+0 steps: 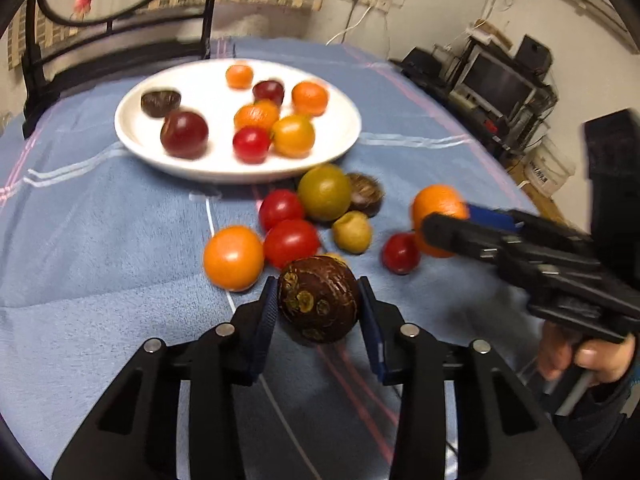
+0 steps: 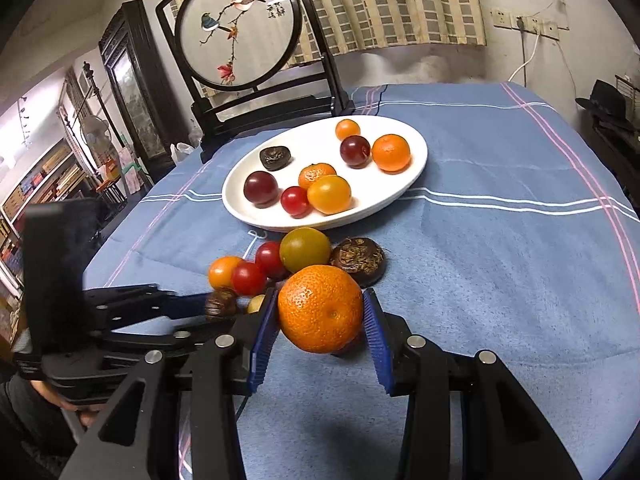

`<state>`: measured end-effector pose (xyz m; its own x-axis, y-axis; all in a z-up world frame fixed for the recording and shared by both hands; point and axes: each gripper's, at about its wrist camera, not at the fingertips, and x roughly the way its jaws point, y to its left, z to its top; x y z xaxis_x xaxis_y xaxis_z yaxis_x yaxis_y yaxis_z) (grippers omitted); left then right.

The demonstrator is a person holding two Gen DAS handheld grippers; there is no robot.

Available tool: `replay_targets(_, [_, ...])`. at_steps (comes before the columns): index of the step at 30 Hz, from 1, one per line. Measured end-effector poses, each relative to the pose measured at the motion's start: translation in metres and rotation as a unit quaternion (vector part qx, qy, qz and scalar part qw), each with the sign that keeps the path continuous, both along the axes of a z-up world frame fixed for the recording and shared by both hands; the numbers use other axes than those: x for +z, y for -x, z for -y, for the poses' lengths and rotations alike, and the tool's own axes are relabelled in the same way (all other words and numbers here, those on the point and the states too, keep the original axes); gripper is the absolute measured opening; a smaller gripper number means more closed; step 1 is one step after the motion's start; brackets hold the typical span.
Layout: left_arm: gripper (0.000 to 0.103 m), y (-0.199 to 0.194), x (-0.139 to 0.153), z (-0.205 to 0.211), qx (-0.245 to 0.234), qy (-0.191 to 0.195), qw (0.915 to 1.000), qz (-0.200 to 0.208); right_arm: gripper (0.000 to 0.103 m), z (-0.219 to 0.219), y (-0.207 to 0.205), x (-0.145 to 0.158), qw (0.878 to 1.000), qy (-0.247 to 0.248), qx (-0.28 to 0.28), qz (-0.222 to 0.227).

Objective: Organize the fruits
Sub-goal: 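Place the brown fruit on the plate with the left tool while the right tool places its orange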

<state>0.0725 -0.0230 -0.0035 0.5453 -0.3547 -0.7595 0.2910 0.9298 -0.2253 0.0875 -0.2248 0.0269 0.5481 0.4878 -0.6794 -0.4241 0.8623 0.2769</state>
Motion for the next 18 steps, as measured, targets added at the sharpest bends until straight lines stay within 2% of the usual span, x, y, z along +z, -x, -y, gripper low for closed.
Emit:
replay_targets(5, [0.039, -0.005, 0.028, -0.01, 0.013, 0.0, 0.9997, 0.023, 0.043, 0.0, -0.002, 0.01, 1.0, -0.005, -0.023, 0.006])
replay_targets(9, [0.039, -0.036, 0.047, -0.023, 0.04, 0.0, 0.9987, 0.031, 0.043, -0.011, -0.006, 0.031, 1.0, -0.016, -0.007, 0.017])
replay_targets(14, [0.039, -0.073, 0.061, -0.035, 0.075, 0.003, 0.9965, 0.036, 0.043, -0.035, -0.04, 0.053, 0.999, 0.001, -0.006, 0.034])
replay_targets(18, [0.039, -0.11, 0.061, -0.049, 0.118, -0.002, 0.9926, 0.028, 0.043, -0.041, -0.076, 0.046, 0.999, -0.006, -0.032, 0.02])
